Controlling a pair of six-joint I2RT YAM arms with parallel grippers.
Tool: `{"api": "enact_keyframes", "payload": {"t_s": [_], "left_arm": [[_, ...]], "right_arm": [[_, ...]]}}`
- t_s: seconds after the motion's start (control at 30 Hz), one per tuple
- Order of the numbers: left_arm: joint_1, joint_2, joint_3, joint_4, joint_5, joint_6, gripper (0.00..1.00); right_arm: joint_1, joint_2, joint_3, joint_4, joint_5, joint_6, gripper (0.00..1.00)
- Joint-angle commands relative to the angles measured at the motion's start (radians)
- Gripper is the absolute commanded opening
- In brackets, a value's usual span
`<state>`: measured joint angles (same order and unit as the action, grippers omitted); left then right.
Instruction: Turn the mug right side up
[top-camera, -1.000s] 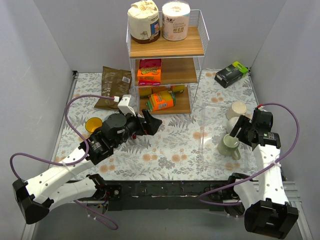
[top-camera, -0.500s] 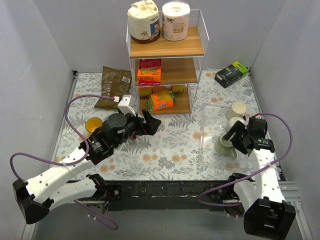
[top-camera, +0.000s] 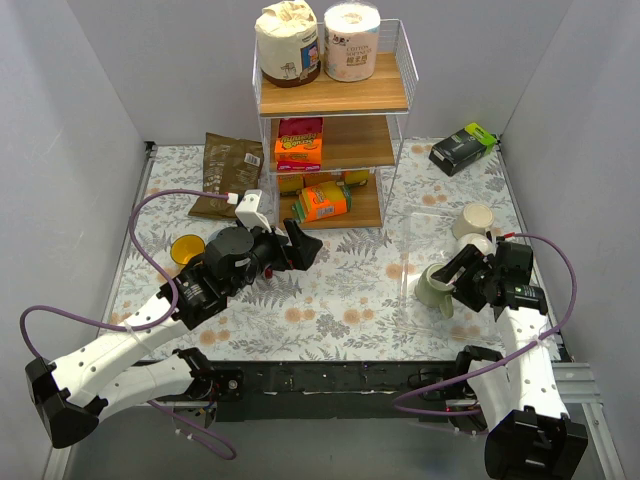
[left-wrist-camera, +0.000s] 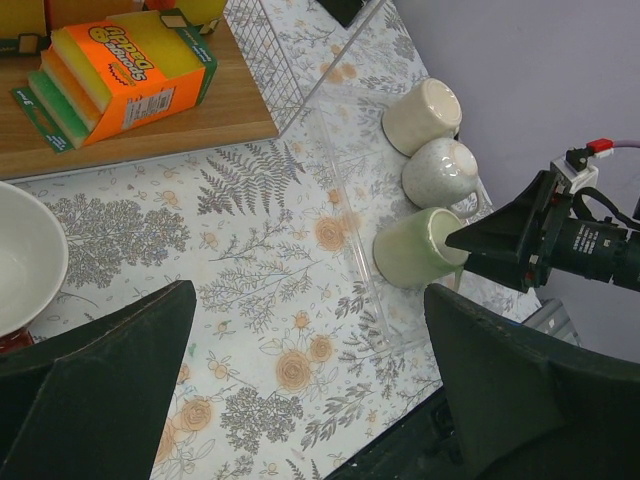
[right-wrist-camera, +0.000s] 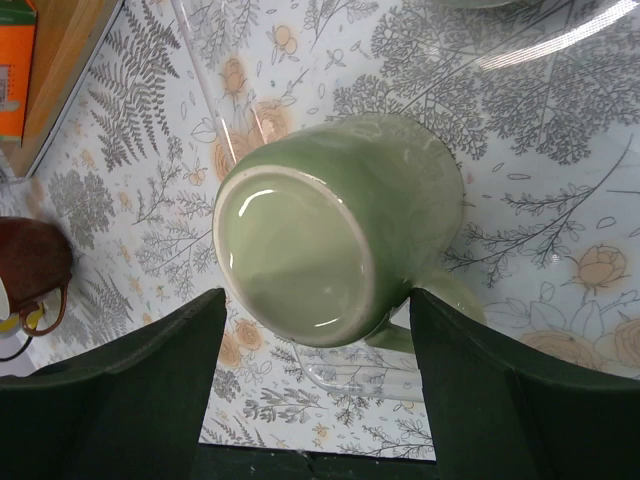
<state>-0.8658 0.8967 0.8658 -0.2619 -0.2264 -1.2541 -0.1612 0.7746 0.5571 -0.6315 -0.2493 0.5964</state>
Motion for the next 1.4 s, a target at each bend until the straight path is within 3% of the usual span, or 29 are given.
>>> {"api": "enact_keyframes", "payload": {"t_s": [0.0, 0.23, 0.47, 0.87, 1.0, 1.37], "left_arm": [[0.005, -0.015, 0.010, -0.008, -0.021, 0.002, 0.98], [0.007, -0.002, 0.012, -0.003, -0.027, 0.012, 0.98], [0.007, 0.007, 0.009, 0.000, -0.025, 0.012, 0.98], [0.008, 0.021, 0.006, 0.003, -0.025, 0.004, 0.98], [0.011, 0.022, 0.007, 0.001, -0.022, 0.001, 0.98], [0.014, 0.027, 0.012, -0.007, -0.018, 0.001, 0.98]], "right_arm": [[0.005, -0.032, 0.033, -0.014, -0.091, -0.053, 0.80], [0.011, -0.064, 0.037, -0.068, -0.136, -0.159, 0.79], [0.072, -0.064, -0.014, -0.068, -0.085, -0.153, 0.76], [0.365, -0.003, -0.034, 0.010, 0.245, -0.035, 0.70], [0.408, 0.022, -0.026, 0.000, 0.369, -0.001, 0.58], [0.489, 0.104, 0.013, -0.010, 0.481, 0.045, 0.46]]}}
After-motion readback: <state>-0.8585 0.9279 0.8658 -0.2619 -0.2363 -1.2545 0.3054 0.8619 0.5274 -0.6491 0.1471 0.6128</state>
